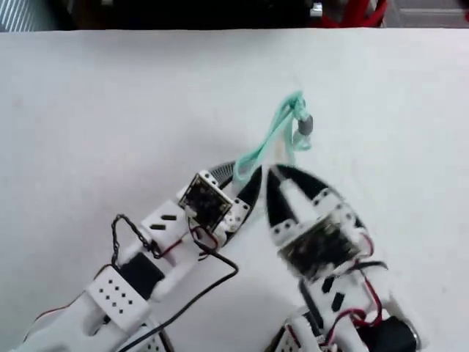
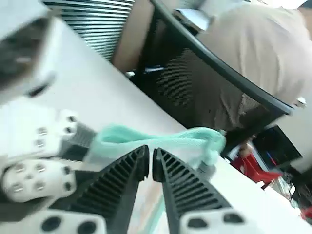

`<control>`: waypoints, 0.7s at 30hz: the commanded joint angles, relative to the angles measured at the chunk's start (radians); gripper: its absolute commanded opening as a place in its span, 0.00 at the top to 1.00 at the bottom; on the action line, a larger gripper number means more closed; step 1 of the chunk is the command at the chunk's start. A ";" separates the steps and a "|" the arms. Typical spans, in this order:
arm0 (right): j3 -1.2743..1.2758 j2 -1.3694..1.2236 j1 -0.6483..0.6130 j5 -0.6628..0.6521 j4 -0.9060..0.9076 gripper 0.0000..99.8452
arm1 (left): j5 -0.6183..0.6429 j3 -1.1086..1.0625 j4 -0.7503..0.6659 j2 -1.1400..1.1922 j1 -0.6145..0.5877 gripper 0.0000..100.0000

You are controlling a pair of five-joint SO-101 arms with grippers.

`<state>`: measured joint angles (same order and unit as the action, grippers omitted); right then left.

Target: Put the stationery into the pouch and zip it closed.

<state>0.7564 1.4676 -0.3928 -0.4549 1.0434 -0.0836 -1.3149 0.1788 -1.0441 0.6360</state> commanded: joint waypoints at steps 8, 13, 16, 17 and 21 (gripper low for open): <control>0.279 -0.010 0.226 0.199 -0.312 0.75 | -0.003 -0.011 0.025 0.036 -0.010 0.97; 0.281 -0.024 0.220 0.199 -0.348 0.75 | -0.003 -0.011 0.025 0.036 -0.010 0.97; 0.279 -0.114 0.194 0.166 -0.403 0.75 | -0.003 -0.011 0.025 0.036 -0.008 0.97; 0.276 -0.160 0.183 0.157 -0.423 0.75 | -0.003 -0.011 0.025 0.036 -0.008 0.97; 0.227 -0.331 0.186 0.144 -0.506 0.75 | -0.003 -0.011 0.026 0.036 -0.008 0.97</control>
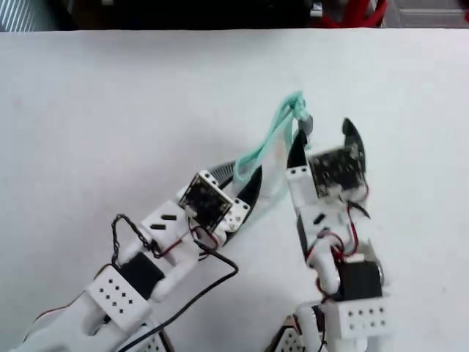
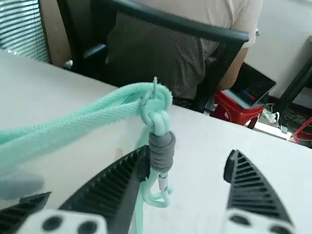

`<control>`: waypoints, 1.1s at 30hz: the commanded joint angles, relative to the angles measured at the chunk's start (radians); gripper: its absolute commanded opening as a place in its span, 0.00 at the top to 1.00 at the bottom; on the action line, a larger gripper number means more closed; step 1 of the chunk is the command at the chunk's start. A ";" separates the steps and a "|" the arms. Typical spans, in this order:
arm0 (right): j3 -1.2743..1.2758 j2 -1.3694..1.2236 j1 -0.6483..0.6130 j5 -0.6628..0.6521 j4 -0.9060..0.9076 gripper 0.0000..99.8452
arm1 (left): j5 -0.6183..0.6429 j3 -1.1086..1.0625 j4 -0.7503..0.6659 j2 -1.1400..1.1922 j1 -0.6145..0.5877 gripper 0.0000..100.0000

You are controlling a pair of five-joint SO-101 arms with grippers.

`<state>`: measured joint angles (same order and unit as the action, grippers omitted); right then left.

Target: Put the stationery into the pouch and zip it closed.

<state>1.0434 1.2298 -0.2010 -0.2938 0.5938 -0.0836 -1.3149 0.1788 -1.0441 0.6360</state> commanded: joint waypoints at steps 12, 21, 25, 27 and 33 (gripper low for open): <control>-0.176 -0.314 -0.027 -0.265 -0.134 0.96 | -0.003 -0.011 0.026 0.036 -0.007 0.97; -0.176 -0.246 0.044 -0.235 -0.189 0.98 | -0.003 -0.011 0.026 0.036 -0.007 0.97; -0.183 -0.091 0.082 -0.123 -0.193 0.98 | -0.003 -0.011 0.026 0.036 -0.007 0.97; -0.183 -0.039 0.073 -0.109 -0.189 0.98 | -0.003 -0.011 0.026 0.036 -0.007 0.97; -0.279 -0.035 0.031 -0.109 -0.064 0.98 | -0.003 -0.011 0.026 0.036 -0.007 0.97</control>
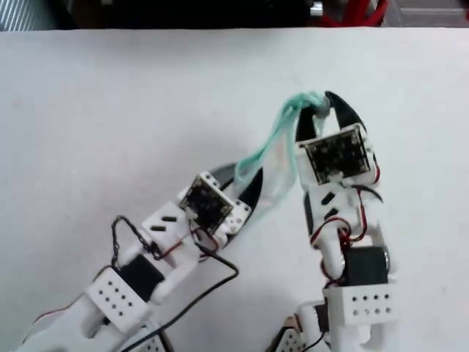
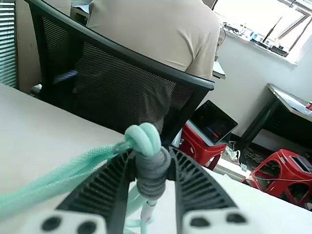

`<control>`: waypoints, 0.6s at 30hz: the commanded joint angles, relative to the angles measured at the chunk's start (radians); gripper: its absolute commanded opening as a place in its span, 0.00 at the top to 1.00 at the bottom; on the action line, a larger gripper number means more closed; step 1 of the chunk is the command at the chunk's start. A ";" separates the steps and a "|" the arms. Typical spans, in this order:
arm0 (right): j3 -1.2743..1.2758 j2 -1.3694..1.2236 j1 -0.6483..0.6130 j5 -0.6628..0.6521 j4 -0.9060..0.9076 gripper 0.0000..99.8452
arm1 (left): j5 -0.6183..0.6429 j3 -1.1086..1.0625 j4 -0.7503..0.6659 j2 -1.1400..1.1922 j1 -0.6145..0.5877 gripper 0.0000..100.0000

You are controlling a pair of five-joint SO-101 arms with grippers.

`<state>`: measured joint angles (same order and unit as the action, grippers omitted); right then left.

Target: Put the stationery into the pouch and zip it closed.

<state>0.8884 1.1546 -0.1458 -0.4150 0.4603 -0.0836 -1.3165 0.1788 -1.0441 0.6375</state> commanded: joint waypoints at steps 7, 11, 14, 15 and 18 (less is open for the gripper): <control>-0.331 0.039 -0.220 -0.020 0.383 0.98 | -0.003 -0.009 0.026 0.036 -0.010 0.97; -0.442 -0.008 -0.335 -0.054 0.533 0.98 | -0.003 -0.008 0.026 0.036 -0.010 0.97; -0.535 -0.107 -0.383 -0.054 0.622 0.98 | -0.003 -0.008 0.026 0.036 -0.010 0.97; -0.571 -0.142 -0.392 -0.055 0.650 0.98 | -0.003 -0.008 0.026 0.036 -0.010 0.97; -0.667 -0.223 -0.435 -0.075 0.730 0.98 | -0.003 -0.008 0.026 0.036 -0.010 0.97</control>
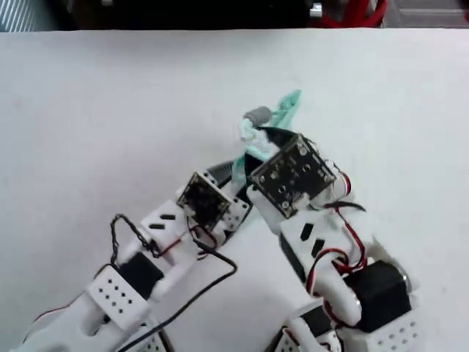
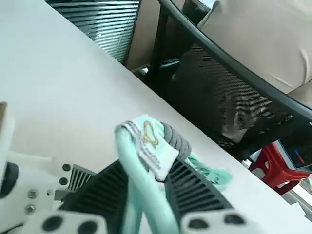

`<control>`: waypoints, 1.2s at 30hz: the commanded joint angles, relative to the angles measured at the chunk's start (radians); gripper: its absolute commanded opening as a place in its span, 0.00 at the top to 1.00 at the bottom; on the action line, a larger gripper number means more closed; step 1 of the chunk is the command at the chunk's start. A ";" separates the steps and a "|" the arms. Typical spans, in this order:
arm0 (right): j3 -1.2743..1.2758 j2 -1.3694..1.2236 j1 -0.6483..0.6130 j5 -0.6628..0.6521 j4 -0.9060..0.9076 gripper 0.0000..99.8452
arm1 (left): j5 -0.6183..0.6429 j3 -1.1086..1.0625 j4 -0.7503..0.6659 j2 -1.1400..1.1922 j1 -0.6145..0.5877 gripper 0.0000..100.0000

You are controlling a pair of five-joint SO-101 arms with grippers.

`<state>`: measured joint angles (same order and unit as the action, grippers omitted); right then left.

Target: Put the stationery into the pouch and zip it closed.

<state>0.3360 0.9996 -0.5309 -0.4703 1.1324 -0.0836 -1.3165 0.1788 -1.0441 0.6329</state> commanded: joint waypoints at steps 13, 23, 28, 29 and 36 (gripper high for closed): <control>-0.272 -0.143 -0.140 -0.077 0.236 0.98 | -0.005 -0.006 0.026 0.036 -0.007 0.97; -0.391 -0.150 -0.102 -0.083 0.271 0.98 | -0.005 -0.003 0.054 0.028 -0.005 0.97; -0.436 -0.139 -0.142 -0.077 0.332 0.98 | -0.005 -0.003 0.049 0.028 -0.005 0.97; -0.468 -0.142 -0.162 -0.075 0.363 0.98 | -0.005 -0.003 0.049 0.028 -0.005 0.97; -0.674 -0.150 -0.275 -0.054 0.533 0.98 | -0.005 -0.003 0.052 0.028 -0.013 0.97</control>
<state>-0.2532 0.8631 -0.7887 -0.5363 1.6203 -0.0836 -1.3149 0.1880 -1.0441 0.6360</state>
